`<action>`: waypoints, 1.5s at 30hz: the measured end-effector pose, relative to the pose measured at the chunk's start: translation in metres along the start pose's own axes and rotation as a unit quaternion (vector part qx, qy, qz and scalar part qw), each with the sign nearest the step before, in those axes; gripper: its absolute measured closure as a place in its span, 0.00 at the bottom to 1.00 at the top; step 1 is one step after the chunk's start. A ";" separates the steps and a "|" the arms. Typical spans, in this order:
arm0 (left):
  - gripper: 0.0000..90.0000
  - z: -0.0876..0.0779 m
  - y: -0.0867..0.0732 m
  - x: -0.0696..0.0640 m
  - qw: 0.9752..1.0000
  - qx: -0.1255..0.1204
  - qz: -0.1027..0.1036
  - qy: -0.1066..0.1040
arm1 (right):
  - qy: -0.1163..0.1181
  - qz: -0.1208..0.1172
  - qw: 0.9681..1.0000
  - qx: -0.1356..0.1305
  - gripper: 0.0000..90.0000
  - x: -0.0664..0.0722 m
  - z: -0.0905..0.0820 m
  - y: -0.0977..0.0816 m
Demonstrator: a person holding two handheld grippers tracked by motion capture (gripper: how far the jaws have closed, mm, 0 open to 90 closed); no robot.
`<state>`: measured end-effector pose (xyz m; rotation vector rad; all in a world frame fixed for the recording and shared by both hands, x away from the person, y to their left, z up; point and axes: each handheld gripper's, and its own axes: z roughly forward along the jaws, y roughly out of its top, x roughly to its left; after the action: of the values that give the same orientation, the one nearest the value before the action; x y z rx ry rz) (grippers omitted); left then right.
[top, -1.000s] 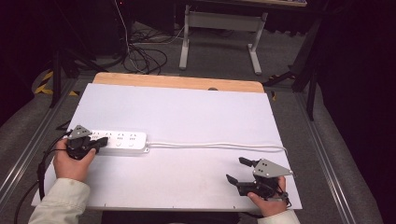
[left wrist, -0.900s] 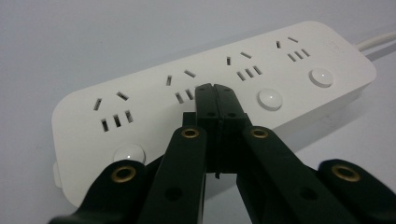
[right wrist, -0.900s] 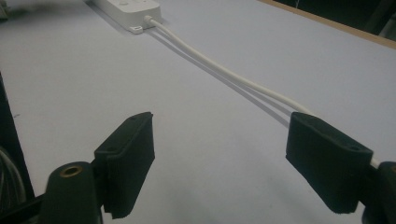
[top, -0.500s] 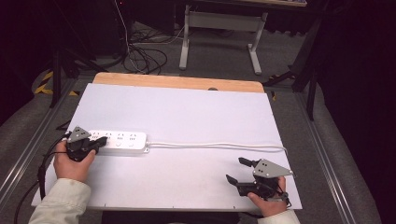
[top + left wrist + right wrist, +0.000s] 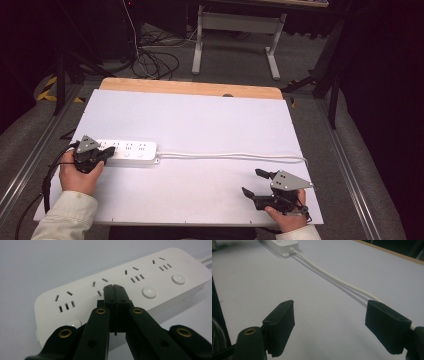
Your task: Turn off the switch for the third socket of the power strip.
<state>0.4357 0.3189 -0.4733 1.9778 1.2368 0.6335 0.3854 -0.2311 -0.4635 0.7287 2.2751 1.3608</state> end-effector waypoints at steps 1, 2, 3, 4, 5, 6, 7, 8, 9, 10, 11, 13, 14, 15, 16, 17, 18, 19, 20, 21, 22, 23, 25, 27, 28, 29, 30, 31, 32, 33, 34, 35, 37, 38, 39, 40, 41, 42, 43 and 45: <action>1.00 0.000 0.001 0.000 1.000 0.004 0.006 0.002 | 0.000 0.000 1.000 0.000 0.26 0.000 0.000 0.000; 1.00 0.000 0.001 0.000 1.000 0.006 0.007 0.001 | 0.000 0.000 1.000 0.000 0.26 0.000 0.000 0.000; 1.00 0.000 0.001 0.000 1.000 0.005 0.005 -0.001 | 0.000 0.000 1.000 0.000 0.26 0.000 0.000 0.000; 1.00 0.000 0.001 0.001 1.000 0.006 0.007 -0.001 | 0.000 -0.001 1.000 0.001 0.26 0.000 0.000 0.000; 1.00 0.000 0.001 0.001 1.000 0.008 0.006 -0.001 | 0.000 -0.001 1.000 0.001 0.26 0.000 0.000 0.000; 1.00 0.000 0.002 0.001 1.000 0.008 0.008 0.000 | 0.000 -0.001 1.000 0.001 0.26 0.000 0.000 0.000; 1.00 0.000 0.002 0.001 1.000 0.008 0.008 -0.001 | 0.000 -0.001 1.000 0.001 0.26 0.000 0.000 0.000; 1.00 0.001 0.002 0.000 1.000 0.012 0.004 -0.006 | 0.000 -0.001 1.000 0.001 0.26 0.000 0.000 0.000; 1.00 0.001 0.002 0.000 1.000 0.006 0.001 -0.019 | 0.000 -0.002 1.000 0.001 0.26 0.000 0.000 0.000; 1.00 0.002 0.002 0.000 1.000 0.007 0.002 -0.018 | 0.000 -0.001 1.000 0.001 0.26 0.000 0.000 0.000; 1.00 0.001 0.002 0.000 1.000 0.010 0.009 -0.016 | 0.001 0.000 1.000 0.001 0.26 0.000 0.000 0.000; 1.00 0.002 0.004 -0.003 1.000 0.011 0.018 -0.004 | 0.001 -0.001 1.000 0.001 0.26 0.001 0.000 0.000; 1.00 0.002 0.004 -0.004 1.000 0.012 0.023 0.002 | 0.001 -0.001 1.000 0.001 0.26 0.001 0.000 0.000; 1.00 0.002 0.004 -0.005 1.000 0.006 0.021 0.003 | 0.000 -0.001 1.000 0.001 0.26 0.001 0.000 0.000; 1.00 0.000 0.004 -0.004 1.000 -0.001 0.018 0.000 | -0.001 0.000 1.000 0.001 0.26 0.000 0.000 0.000; 1.00 -0.001 0.005 -0.004 1.000 0.000 0.015 0.001 | -0.001 -0.001 1.000 0.000 0.26 0.000 0.000 -0.001; 1.00 -0.002 0.004 -0.004 1.000 -0.003 0.014 0.002 | 0.000 0.001 1.000 0.000 0.26 0.000 0.000 -0.001; 1.00 -0.004 0.005 -0.003 1.000 -0.012 0.010 0.001 | -0.001 -0.001 1.000 0.001 0.26 -0.001 0.000 -0.001; 1.00 -0.007 0.006 -0.001 1.000 -0.025 0.002 -0.002 | 0.000 0.001 1.000 0.001 0.26 -0.001 0.000 -0.001; 1.00 -0.010 0.007 -0.001 0.999 -0.037 -0.008 -0.009 | -0.001 0.000 1.000 0.002 0.26 -0.001 0.001 -0.001; 1.00 -0.013 0.009 0.000 0.999 -0.041 -0.012 -0.014 | -0.001 0.001 1.000 0.002 0.26 -0.001 0.001 -0.001; 1.00 -0.015 0.010 0.000 0.999 -0.041 -0.012 -0.014 | -0.002 0.000 1.000 0.003 0.26 -0.001 0.001 -0.001; 1.00 -0.020 0.011 0.000 0.999 -0.045 -0.015 -0.018 | -0.002 0.000 1.000 0.003 0.26 -0.001 0.001 -0.001; 1.00 -0.024 0.012 0.000 0.998 -0.048 -0.018 -0.022 | -0.003 0.000 1.000 0.003 0.26 -0.001 0.000 -0.001; 1.00 -0.024 0.012 0.000 0.998 -0.048 -0.018 -0.022 | -0.003 0.000 1.000 0.003 0.26 -0.001 0.000 -0.001; 1.00 -0.026 0.013 -0.001 0.998 -0.050 -0.023 -0.022 | -0.003 0.000 1.000 0.003 0.26 -0.001 0.000 -0.001; 1.00 -0.027 0.013 0.000 0.998 -0.049 -0.021 -0.022 | -0.002 0.000 1.000 0.002 0.26 -0.001 0.000 -0.001; 1.00 -0.028 0.014 0.000 0.998 -0.049 -0.020 -0.022 | -0.002 0.000 1.000 0.002 0.26 -0.001 0.000 -0.001; 1.00 -0.029 0.014 0.000 0.999 -0.047 -0.019 -0.020 | -0.002 0.001 1.000 0.002 0.26 -0.001 0.000 -0.001; 1.00 -0.030 0.014 0.000 0.999 -0.046 -0.018 -0.020 | -0.002 0.001 1.000 0.002 0.26 -0.001 0.000 -0.001; 1.00 -0.031 0.015 0.000 0.999 -0.044 -0.014 -0.020 | -0.002 0.001 1.000 0.001 0.26 -0.001 0.000 -0.001; 1.00 -0.031 0.015 -0.001 0.999 -0.046 -0.016 -0.020 | -0.001 0.001 1.000 0.001 0.26 -0.001 0.000 -0.001; 1.00 -0.034 0.016 -0.003 0.999 -0.040 -0.007 -0.015 | -0.002 0.002 1.000 0.002 0.26 -0.001 0.000 -0.001; 1.00 -0.035 0.017 -0.004 0.999 -0.036 -0.001 -0.014 | -0.002 0.002 1.000 0.002 0.26 -0.001 0.000 -0.001; 1.00 -0.037 0.017 -0.005 0.999 -0.036 0.002 -0.014 | -0.002 0.001 1.000 0.001 0.26 -0.001 0.000 -0.001; 1.00 -0.038 0.018 -0.006 0.999 -0.037 0.005 -0.015 | -0.002 0.001 1.000 0.001 0.26 -0.001 0.000 -0.001; 0.99 -0.038 0.018 -0.006 0.999 -0.037 0.005 -0.015 | -0.002 0.001 1.000 0.001 0.26 -0.001 0.000 -0.001; 0.96 -0.039 0.018 -0.007 0.999 -0.037 0.005 -0.017 | -0.002 0.002 1.000 0.001 0.26 -0.001 0.000 -0.001; 0.95 -0.040 0.019 -0.007 0.999 -0.039 0.009 -0.017 | -0.002 0.002 1.000 0.001 0.26 -0.001 0.000 -0.001; 0.95 -0.041 0.019 -0.007 0.999 -0.038 0.011 -0.017 | 0.000 0.002 1.000 0.001 0.26 -0.001 0.000 -0.001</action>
<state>0.4143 0.3193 -0.4327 1.9351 1.1552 0.6462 0.3861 -0.2320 -0.4644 0.7337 2.2759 1.3595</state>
